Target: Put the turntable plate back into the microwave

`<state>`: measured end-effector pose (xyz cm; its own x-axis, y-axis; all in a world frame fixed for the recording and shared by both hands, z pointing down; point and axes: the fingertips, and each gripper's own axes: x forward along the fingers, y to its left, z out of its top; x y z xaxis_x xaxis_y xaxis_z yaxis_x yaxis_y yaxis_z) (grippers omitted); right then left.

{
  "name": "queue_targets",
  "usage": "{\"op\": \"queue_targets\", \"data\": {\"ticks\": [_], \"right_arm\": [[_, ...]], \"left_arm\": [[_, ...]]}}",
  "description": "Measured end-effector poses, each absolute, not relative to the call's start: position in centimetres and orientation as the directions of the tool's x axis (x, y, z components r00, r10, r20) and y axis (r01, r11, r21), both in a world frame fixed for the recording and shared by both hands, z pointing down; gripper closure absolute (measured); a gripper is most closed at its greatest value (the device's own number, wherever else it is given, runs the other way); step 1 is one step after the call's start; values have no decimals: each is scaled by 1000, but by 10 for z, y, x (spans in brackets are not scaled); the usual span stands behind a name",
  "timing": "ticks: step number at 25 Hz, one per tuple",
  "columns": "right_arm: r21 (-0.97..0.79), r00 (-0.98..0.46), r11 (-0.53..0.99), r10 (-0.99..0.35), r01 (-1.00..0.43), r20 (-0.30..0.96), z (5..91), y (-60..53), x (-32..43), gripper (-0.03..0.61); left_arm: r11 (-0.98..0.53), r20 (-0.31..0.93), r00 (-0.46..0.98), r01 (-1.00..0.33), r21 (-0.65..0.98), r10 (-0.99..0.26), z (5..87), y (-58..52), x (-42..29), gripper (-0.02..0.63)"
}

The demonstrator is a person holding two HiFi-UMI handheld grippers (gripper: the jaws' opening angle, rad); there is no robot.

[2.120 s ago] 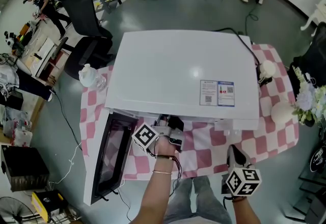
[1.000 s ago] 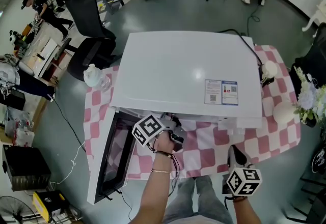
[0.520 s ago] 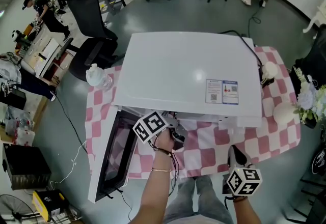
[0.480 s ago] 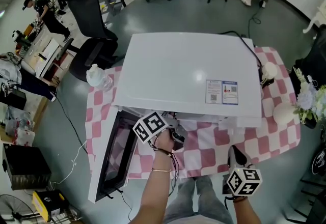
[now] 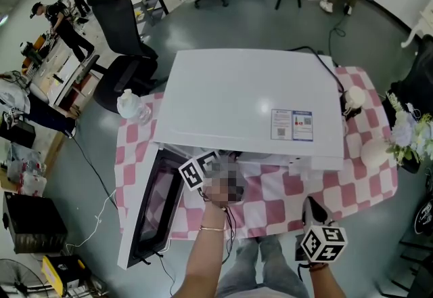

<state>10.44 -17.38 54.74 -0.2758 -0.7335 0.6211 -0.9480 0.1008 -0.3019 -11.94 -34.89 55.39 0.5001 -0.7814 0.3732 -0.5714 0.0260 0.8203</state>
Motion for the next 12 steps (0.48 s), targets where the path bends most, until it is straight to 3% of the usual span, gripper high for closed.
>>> {"op": "queue_targets", "data": {"ticks": [12], "right_arm": [[-307, -290, 114, -724, -945, 625, 550, -167, 101, 569]], "left_arm": [[32, 418, 482, -626, 779, -770, 557, -338, -123, 199]]}}
